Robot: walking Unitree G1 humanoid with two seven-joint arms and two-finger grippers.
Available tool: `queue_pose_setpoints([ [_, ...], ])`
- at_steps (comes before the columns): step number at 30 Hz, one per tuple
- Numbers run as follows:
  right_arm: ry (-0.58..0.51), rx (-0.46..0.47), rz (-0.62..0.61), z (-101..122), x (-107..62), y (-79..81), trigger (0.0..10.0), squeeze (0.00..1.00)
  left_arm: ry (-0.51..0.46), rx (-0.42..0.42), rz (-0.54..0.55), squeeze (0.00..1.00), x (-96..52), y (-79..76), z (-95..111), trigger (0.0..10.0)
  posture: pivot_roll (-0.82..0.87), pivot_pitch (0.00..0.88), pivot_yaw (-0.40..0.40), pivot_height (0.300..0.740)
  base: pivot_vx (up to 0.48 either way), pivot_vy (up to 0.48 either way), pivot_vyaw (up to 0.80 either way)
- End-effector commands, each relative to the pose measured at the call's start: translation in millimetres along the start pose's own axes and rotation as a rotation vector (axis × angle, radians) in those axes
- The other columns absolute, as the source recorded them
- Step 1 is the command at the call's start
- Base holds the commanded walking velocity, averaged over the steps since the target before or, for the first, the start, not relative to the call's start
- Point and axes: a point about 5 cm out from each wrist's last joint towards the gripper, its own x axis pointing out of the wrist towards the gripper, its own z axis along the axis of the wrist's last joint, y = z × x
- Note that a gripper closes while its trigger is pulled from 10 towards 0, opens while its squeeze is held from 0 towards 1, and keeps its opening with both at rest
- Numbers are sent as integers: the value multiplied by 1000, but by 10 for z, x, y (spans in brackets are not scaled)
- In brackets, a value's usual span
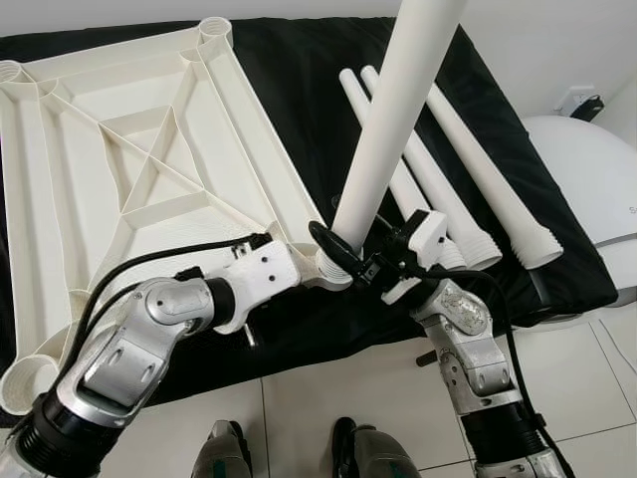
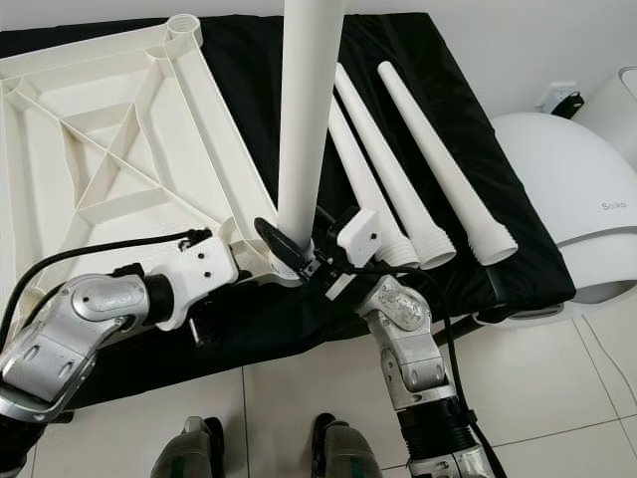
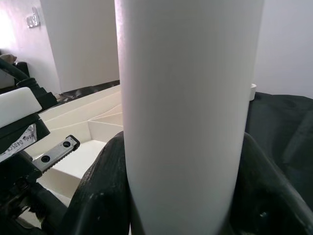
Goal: Building children table
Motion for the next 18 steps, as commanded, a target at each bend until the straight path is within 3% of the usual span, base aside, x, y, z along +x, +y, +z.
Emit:
queue_pose_setpoints([
  [1,52,49,41,-114,-79,120,10000,0,154,-51,144,0,-79,173,-282,0,76,282,4,740,0,0,0],
  [11,50,41,21,-95,-66,115,10000,0,193,-79,200,0,-72,248,-321,0,73,288,2,740,0,0,0],
  [18,54,52,-66,-81,-80,126,10000,0,203,-110,285,0,-57,346,-322,0,72,293,1,740,0,0,0],
])
